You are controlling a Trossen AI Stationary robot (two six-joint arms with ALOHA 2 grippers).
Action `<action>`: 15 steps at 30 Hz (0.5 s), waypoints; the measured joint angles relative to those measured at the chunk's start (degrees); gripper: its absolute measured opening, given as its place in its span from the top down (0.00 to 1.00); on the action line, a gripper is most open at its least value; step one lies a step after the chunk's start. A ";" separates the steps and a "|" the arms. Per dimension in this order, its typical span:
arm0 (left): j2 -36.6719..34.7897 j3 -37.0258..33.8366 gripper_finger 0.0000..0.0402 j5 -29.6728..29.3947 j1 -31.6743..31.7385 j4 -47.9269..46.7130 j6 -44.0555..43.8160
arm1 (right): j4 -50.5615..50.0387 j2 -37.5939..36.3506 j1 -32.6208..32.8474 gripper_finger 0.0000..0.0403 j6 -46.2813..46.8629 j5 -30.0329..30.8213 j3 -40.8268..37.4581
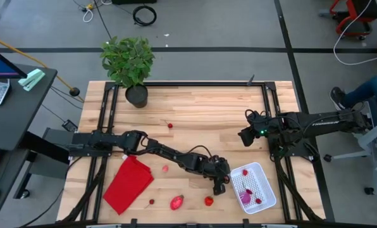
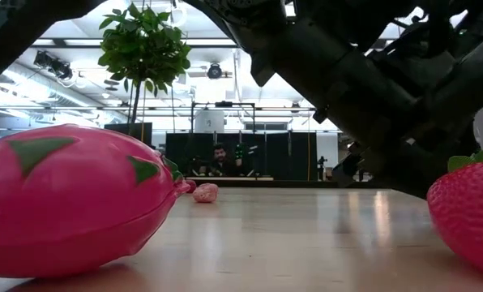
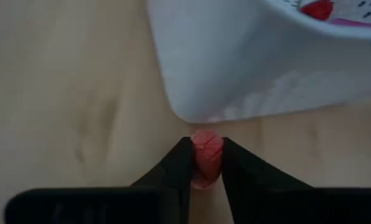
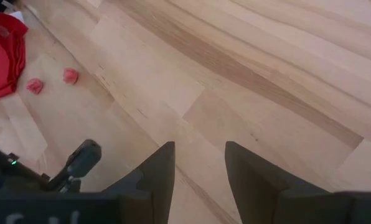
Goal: Pick and placing Produce into tupperware
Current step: Put the peach into the white basket
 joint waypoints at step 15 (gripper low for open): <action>-4.81 20.32 0.87 -1.61 -2.89 -26.22 4.33 | -1.03 0.02 0.02 0.63 -0.09 -0.05 0.00</action>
